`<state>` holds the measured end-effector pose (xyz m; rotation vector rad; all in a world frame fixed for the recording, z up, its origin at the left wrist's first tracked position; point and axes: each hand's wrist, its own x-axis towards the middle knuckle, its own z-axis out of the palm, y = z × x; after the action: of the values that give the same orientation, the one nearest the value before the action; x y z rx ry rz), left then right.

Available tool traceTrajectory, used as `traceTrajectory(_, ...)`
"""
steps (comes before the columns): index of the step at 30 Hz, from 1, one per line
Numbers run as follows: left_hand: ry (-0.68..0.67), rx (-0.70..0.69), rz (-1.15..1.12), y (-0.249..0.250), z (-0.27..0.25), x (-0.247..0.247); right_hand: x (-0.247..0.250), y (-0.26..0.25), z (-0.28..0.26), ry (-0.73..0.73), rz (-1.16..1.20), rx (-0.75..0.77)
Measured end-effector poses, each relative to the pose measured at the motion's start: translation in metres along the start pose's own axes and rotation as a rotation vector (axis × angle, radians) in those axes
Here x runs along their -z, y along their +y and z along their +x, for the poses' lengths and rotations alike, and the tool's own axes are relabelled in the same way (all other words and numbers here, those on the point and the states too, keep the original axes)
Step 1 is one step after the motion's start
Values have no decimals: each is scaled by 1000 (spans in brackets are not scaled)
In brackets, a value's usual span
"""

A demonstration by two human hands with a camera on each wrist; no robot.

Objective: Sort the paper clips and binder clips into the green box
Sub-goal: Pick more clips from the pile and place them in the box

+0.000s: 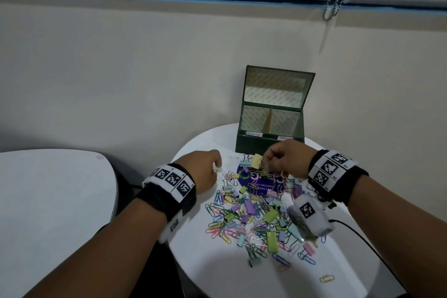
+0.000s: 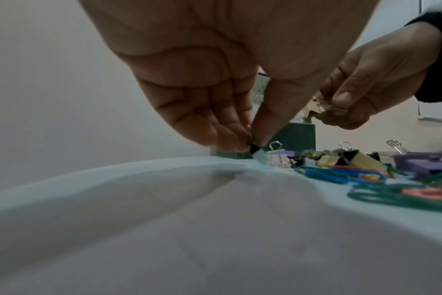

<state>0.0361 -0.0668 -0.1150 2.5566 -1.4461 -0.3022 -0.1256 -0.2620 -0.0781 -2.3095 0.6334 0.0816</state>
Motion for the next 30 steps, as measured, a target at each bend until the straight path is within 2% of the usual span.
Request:
traceTrajectory(3, 50, -30, -9, 0, -2, 4, -1, 2, 6, 90, -153, -15)
traceTrajectory(7, -85, -108, 8, 6, -7, 1, -10, 2, 11, 67, -581, -57)
traceTrajectory(10, -144, -136, 51, 10, -8, -2, -21, -3, 11, 74, -638, 58)
traceTrajectory(14, -153, -132, 67, 9, -5, -1, -39, -13, 12, -49, -716, 171)
traceTrajectory(18, -105, -24, 67, 5, -1, 0, -41, -18, 12, -83, -935, 109)
traceTrajectory(21, -146, -14, 74, 4, 1, -1, -37, -17, 9, -77, -909, 77)
traceTrajectory(26, -165, -83, 127, 7, 0, -6, -42, -16, 8, -89, -822, 185)
traceTrajectory(30, -146, -62, 66, 5, 2, -5, -45, -15, 13, -118, -758, 137)
